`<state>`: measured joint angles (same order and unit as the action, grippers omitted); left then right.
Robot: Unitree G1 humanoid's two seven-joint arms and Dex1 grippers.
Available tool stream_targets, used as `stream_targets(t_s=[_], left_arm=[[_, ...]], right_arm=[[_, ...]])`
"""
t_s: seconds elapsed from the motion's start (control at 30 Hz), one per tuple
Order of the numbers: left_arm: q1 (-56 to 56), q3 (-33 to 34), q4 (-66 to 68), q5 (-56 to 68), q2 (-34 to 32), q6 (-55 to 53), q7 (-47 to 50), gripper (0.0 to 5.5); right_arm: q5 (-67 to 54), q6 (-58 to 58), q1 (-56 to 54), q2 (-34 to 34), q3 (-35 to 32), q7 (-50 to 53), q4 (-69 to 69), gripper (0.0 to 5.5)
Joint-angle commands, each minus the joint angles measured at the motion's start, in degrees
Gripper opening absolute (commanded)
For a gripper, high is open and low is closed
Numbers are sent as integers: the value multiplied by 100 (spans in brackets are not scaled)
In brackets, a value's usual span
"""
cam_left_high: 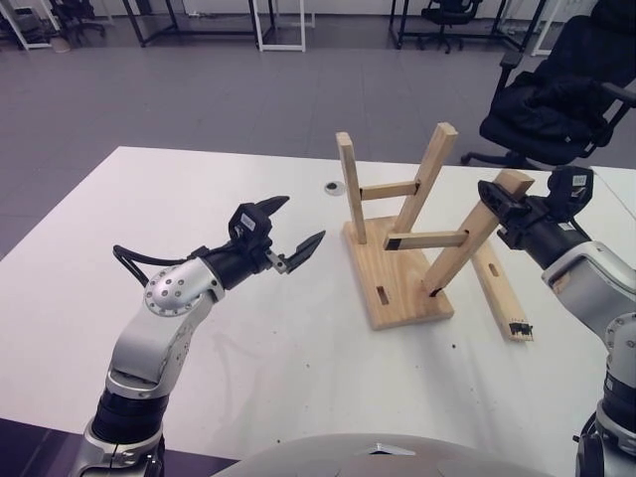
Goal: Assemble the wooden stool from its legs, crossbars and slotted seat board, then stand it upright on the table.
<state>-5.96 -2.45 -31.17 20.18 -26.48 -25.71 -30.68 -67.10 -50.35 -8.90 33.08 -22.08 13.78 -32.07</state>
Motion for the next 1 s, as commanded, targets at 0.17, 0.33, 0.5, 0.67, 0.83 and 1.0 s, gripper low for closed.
stream_targets(t_s=[0.17, 0.33, 0.5, 0.67, 0.83, 1.0], left_arm=[[-144, 37, 52, 2, -59, -12, -55, 449], [-115, 43, 42, 23, -92, -48, -99, 449], [-91, 18, -23, 54, -125, -139, -125, 449], [-92, -21, -10, 40, -119, -140, -133, 449], [-140, -25, 58, -8, -90, -84, -105, 449], [-136, -21, 103, -111, -80, -14, -42, 449]], right_arm=[[845, 448, 526, -14, 184, -463, -477, 103], [2604, 1558, 2630, -657, 1360, -1141, -190, 103], [2912, 1161, 2889, -583, 1934, -1295, 495, 103], [1925, 117, 2244, -836, 1982, -879, 574, 103], [1774, -310, 1664, -779, 2040, -551, 479, 103], [1983, 12, 1317, -814, 1866, -430, 74, 103]])
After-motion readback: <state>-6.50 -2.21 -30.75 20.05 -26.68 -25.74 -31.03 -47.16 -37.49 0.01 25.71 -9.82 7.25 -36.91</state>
